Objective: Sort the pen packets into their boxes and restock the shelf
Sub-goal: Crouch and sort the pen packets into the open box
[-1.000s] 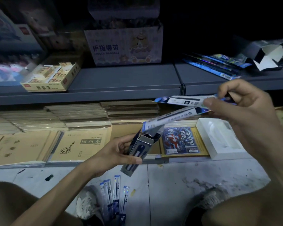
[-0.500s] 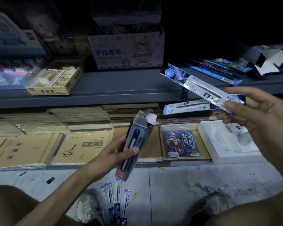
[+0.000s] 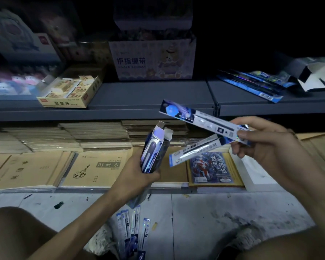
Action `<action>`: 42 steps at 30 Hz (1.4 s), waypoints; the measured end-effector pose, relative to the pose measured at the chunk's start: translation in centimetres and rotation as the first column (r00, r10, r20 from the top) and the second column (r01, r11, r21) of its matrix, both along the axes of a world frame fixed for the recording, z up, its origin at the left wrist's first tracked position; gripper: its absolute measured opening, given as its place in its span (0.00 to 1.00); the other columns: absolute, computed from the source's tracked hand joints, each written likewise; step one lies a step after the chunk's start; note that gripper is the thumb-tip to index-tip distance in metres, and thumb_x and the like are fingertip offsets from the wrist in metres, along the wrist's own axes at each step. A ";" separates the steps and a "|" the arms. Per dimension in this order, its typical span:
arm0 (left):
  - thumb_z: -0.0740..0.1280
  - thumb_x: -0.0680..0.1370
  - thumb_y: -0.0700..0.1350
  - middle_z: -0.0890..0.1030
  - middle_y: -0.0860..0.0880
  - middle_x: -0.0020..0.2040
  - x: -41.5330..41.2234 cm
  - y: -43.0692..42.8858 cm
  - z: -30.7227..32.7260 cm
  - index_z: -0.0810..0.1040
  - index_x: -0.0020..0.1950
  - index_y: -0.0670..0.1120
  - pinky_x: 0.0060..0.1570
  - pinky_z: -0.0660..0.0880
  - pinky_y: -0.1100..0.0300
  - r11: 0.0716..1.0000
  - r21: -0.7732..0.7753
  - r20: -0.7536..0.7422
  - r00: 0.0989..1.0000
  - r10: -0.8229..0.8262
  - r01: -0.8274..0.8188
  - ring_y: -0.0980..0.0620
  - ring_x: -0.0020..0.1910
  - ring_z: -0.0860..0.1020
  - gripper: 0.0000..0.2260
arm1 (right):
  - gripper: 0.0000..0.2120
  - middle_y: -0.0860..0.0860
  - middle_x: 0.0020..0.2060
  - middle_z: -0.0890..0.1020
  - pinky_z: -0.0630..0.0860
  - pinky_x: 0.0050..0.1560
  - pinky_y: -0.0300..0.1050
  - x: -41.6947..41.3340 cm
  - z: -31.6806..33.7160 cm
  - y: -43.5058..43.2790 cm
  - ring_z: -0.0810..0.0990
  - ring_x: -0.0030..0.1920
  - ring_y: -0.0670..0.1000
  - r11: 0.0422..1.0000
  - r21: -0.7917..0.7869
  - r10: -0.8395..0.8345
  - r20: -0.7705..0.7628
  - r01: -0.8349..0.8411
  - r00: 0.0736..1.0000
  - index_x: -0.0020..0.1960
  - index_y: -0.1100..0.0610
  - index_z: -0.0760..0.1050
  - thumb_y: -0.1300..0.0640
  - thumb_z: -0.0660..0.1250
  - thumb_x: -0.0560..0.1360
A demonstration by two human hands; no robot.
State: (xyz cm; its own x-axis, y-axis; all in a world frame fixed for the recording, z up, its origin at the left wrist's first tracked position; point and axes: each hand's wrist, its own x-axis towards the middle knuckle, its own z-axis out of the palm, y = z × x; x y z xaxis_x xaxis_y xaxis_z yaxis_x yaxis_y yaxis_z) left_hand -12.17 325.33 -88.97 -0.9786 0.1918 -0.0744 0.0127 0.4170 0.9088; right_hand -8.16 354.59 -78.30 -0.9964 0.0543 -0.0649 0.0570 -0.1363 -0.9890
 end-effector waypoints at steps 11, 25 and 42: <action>0.83 0.57 0.61 0.83 0.56 0.48 0.8 0.6 1.4 0.75 0.57 0.54 0.41 0.77 0.70 0.997 0.073 0.021 0.999 0.033 -0.034 0.63 0.45 0.81 0.33 | 0.12 0.53 0.33 0.81 0.72 0.31 0.41 -1.2 -3.2 -2.5 0.77 0.31 0.50 0.991 -0.084 -0.079 0.273 0.106 0.959 0.56 0.63 0.81 0.67 0.60 0.81; 0.77 0.65 0.46 0.81 0.57 0.48 2.2 1.7 0.7 0.71 0.64 0.58 0.35 0.82 0.57 0.994 -0.101 -0.175 0.982 -0.065 0.048 0.56 0.42 0.82 0.30 | 0.10 0.57 0.38 0.83 0.77 0.28 0.39 0.8 -4.6 -6.1 0.82 0.34 0.51 0.894 -0.433 0.111 0.462 0.115 0.880 0.56 0.65 0.81 0.68 0.63 0.79; 0.77 0.71 0.33 0.83 0.52 0.44 1.7 0.6 -1.0 0.73 0.57 0.59 0.38 0.80 0.58 0.999 0.040 -0.169 0.986 0.010 -0.003 0.53 0.40 0.83 0.26 | 0.09 0.58 0.37 0.87 0.77 0.32 0.42 2.8 -2.2 -1.7 0.83 0.32 0.56 0.945 0.275 -0.132 -0.173 0.177 0.976 0.48 0.53 0.85 0.65 0.70 0.79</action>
State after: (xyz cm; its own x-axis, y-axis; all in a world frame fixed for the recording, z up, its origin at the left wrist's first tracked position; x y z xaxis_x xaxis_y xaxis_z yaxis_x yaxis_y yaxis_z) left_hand -10.45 325.88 -89.95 -0.9776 0.1850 0.1002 0.1654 0.3814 0.9095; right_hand -5.41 352.92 -80.53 -0.9711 0.2024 0.1262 -0.0945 0.1594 -0.9827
